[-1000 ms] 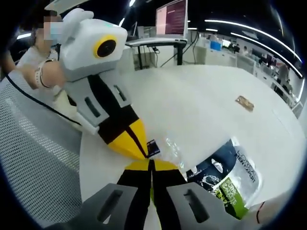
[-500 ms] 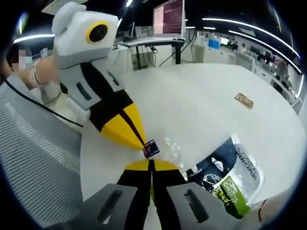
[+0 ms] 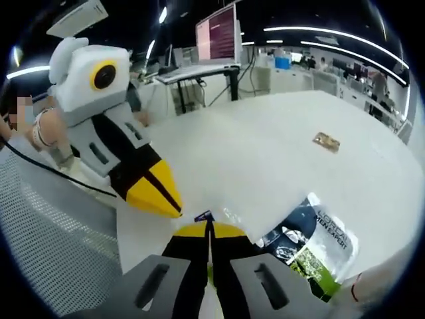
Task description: Arrange the skincare products in the storage area until every visible bottle or jar stands upright without overlapping.
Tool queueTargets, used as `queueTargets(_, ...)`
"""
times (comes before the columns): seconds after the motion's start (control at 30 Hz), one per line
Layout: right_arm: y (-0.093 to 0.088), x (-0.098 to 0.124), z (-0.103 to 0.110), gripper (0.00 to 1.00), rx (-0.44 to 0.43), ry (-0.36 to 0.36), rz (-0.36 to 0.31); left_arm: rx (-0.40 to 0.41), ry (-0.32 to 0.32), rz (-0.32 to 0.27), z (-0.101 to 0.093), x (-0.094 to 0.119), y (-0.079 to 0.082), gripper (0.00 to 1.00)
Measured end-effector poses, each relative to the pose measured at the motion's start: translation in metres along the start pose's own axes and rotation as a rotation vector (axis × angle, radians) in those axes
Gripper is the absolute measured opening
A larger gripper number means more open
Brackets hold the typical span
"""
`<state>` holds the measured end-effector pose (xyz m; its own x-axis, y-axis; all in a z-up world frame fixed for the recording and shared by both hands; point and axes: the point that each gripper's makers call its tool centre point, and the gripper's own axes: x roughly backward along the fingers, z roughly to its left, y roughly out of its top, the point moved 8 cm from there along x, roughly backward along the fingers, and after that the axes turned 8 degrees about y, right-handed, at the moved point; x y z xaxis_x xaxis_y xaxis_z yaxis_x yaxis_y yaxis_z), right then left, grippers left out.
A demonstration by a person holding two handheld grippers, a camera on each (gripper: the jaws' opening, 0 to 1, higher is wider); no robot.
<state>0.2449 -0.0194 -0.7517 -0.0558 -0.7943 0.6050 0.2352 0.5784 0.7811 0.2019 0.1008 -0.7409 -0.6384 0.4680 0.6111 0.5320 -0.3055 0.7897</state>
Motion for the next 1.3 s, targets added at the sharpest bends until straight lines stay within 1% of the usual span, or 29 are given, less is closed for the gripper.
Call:
queueTargets(0.1,0.003,0.007,0.004,0.01,0.006,0.005,-0.006,0.011,-0.003,-0.015,-0.001,0.001,0.005,0.06)
queueTargets(0.17,0.008,0.015,0.01,0.01,0.007,0.008,-0.032,0.004,0.001,-0.019,-0.003,0.003,0.007,0.06)
queueTargets(0.3,0.017,0.025,0.018,0.02,0.019,0.019,-0.057,0.005,0.003,-0.022,-0.006,0.003,0.009,0.07)
queueTargets(0.4,0.021,0.035,0.022,0.05,0.045,0.009,-0.064,0.003,0.003,-0.03,-0.008,0.005,0.01,0.08)
queueTargets(0.5,0.025,0.046,0.026,0.08,0.038,0.003,-0.081,0.003,0.007,-0.042,-0.01,0.007,0.013,0.09)
queueTargets(0.53,0.026,0.048,0.027,0.1,0.045,-0.005,-0.083,0.002,0.008,-0.044,-0.01,0.008,0.014,0.1)
queueTargets(0.57,0.026,0.052,0.027,0.12,0.075,-0.031,-0.079,0.003,0.009,-0.044,-0.011,0.009,0.015,0.11)
queueTargets(0.63,0.025,0.056,0.028,0.15,0.102,-0.05,-0.066,-0.002,0.013,-0.05,-0.011,0.01,0.017,0.13)
queueTargets(0.77,0.024,0.065,0.032,0.2,0.093,-0.057,-0.067,-0.017,0.022,-0.065,-0.014,0.015,0.021,0.18)
queueTargets(0.93,0.023,0.077,0.034,0.25,0.111,-0.096,-0.059,-0.013,0.035,-0.078,-0.015,0.024,0.024,0.21)
queueTargets(1.03,0.019,0.085,0.034,0.26,0.106,-0.108,-0.054,-0.019,0.042,-0.074,-0.017,0.029,0.024,0.23)
queueTargets(1.13,0.014,0.095,0.033,0.3,0.103,-0.139,-0.043,-0.021,0.053,-0.076,-0.018,0.033,0.025,0.28)
queueTargets(1.3,0.01,0.112,0.034,0.35,0.082,-0.178,-0.056,-0.003,0.056,-0.091,-0.02,0.038,0.03,0.32)
